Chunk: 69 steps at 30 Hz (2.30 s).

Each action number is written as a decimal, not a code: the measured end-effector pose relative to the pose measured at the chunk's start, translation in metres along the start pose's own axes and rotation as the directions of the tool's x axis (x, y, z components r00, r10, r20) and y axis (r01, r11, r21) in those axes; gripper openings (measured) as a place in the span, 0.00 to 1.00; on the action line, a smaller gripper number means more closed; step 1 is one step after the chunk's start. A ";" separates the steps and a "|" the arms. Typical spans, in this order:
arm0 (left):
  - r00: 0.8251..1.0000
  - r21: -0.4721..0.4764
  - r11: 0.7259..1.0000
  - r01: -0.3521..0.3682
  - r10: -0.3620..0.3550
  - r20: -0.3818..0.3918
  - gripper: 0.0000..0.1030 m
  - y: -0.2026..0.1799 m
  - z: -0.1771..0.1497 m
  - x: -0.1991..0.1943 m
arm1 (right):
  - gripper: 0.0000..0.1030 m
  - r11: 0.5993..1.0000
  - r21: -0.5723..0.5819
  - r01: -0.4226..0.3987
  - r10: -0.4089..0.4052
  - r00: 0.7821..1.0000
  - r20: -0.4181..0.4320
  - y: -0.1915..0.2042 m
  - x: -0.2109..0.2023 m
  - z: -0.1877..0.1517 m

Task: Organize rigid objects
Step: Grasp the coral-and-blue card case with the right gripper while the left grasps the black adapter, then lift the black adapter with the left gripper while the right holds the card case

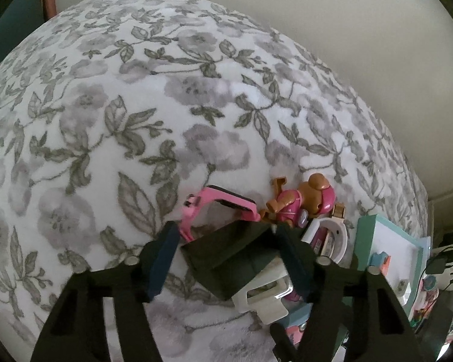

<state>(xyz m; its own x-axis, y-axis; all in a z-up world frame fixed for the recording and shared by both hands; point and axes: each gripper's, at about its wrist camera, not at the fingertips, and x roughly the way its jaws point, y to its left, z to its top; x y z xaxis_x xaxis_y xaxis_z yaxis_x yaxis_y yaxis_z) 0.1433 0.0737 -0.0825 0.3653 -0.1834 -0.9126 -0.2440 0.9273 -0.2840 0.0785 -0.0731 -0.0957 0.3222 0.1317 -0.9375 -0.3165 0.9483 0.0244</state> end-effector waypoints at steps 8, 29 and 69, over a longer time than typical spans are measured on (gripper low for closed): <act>1.000 -0.016 1.000 0.014 -0.014 0.001 0.38 0.005 0.002 -0.006 | 0.72 1.000 -0.004 0.006 -0.006 1.000 -0.003 0.001 0.000 0.000; 0.993 0.044 0.997 -0.058 0.062 -0.105 0.57 0.006 -0.017 0.002 | 0.72 1.000 -0.002 0.009 -0.009 1.000 -0.015 0.005 0.000 -0.005; 0.976 0.118 0.989 -0.094 0.114 -0.183 0.63 0.026 -0.073 -0.005 | 0.72 1.000 -0.013 0.022 -0.023 0.997 -0.069 0.024 -0.006 -0.034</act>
<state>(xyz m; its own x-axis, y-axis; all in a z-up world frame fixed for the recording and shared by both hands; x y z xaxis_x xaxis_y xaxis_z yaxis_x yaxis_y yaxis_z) 0.0694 0.0754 -0.1067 0.1643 -0.1329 -0.9774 -0.1693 0.9724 -0.1607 0.0383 -0.0606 -0.1011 0.2668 0.0892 -0.9596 -0.3208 0.9471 -0.0012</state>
